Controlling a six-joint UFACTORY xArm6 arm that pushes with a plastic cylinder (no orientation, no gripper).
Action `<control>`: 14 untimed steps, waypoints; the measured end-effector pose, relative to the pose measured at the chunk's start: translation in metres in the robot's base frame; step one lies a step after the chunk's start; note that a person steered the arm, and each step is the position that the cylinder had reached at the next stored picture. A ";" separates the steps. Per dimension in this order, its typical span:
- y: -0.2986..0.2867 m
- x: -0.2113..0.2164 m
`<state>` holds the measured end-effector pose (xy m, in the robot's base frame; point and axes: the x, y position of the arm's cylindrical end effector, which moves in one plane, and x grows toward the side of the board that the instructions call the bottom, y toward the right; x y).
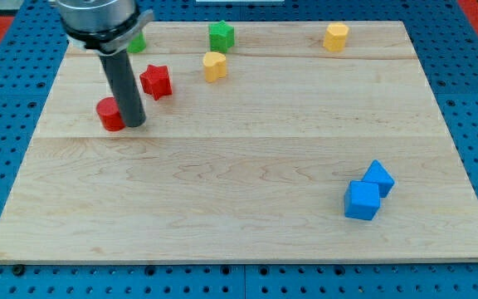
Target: Push the red star slightly towards the center right of the board
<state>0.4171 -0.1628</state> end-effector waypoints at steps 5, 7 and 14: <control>-0.022 -0.036; 0.000 -0.070; 0.097 -0.106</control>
<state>0.3108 -0.0654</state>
